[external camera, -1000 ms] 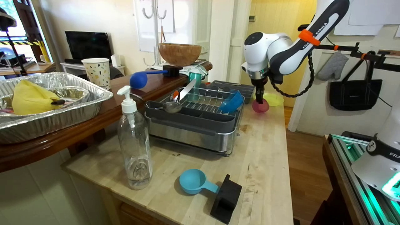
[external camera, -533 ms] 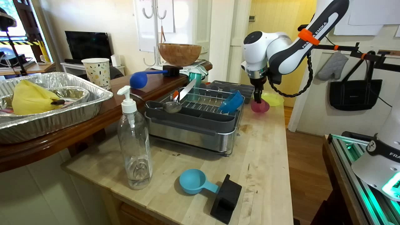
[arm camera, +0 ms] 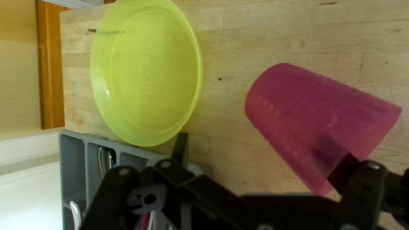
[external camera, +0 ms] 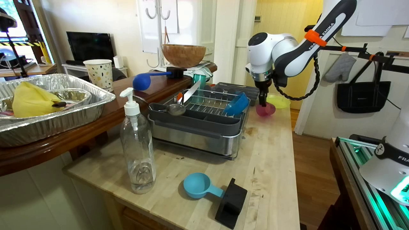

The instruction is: Put the purple cup upside down.

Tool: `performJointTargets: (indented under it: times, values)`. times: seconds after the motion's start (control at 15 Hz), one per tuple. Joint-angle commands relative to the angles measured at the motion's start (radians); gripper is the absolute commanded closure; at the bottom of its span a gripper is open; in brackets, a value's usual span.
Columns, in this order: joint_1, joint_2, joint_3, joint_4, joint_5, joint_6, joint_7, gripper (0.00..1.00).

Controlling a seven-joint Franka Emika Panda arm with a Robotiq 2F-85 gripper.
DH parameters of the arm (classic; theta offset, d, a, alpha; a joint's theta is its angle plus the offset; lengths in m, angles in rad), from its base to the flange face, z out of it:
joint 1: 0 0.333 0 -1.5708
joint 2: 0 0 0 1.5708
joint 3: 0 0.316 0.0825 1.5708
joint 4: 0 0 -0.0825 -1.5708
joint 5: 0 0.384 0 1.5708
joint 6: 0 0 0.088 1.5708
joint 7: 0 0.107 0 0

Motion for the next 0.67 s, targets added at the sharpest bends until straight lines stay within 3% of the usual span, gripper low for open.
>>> performJointTargets:
  times: [0.0,0.33,0.6]
  values:
    - [0.007,0.015,0.006,-0.009,0.021,0.021,-0.007,0.0]
    - [0.01,0.046,0.013,0.001,0.046,0.016,0.0,0.0]
    - [0.005,0.043,0.013,-0.004,0.113,0.079,-0.007,0.0]
